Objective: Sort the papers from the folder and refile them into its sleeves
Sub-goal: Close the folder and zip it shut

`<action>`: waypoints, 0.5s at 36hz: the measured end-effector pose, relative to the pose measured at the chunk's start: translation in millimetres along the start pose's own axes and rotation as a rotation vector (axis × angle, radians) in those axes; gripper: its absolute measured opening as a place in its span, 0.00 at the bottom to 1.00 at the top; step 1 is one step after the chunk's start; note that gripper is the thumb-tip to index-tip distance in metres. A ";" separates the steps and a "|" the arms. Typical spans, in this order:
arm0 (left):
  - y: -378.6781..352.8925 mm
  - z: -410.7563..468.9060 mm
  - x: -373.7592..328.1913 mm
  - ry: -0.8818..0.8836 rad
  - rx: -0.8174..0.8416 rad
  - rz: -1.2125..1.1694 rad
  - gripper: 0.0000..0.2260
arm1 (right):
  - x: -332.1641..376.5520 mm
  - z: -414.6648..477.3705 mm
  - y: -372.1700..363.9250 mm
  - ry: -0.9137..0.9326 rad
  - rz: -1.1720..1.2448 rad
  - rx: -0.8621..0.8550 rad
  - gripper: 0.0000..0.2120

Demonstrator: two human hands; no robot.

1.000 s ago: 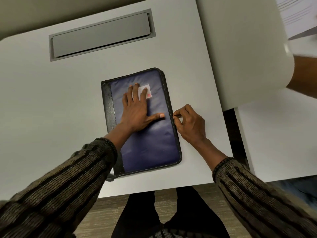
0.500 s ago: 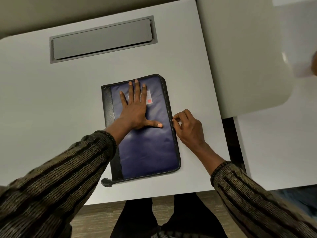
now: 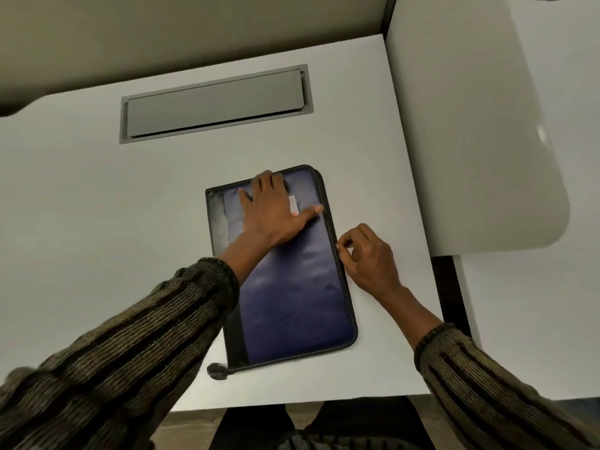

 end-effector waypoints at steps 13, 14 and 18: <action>-3.2 38.1 -58.1 0.237 0.290 0.040 0.58 | -1.8 -3.6 2.7 -0.051 0.058 0.064 0.06; -1.7 38.0 -58.6 0.239 0.274 0.034 0.57 | -2.3 -3.8 2.1 -0.056 0.059 0.066 0.05; 2.9 35.5 -60.0 0.238 0.230 0.008 0.53 | -1.4 -3.4 -0.2 -0.060 0.058 0.061 0.05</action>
Point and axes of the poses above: each hand's wrist, its own z-axis towards the middle knuckle, its own y-axis out of the back of the hand, x = y × z, the point moved 3 cm from there along z, towards the middle knuckle, and after that the axes turned 12 degrees about z, right-handed, at the moved point
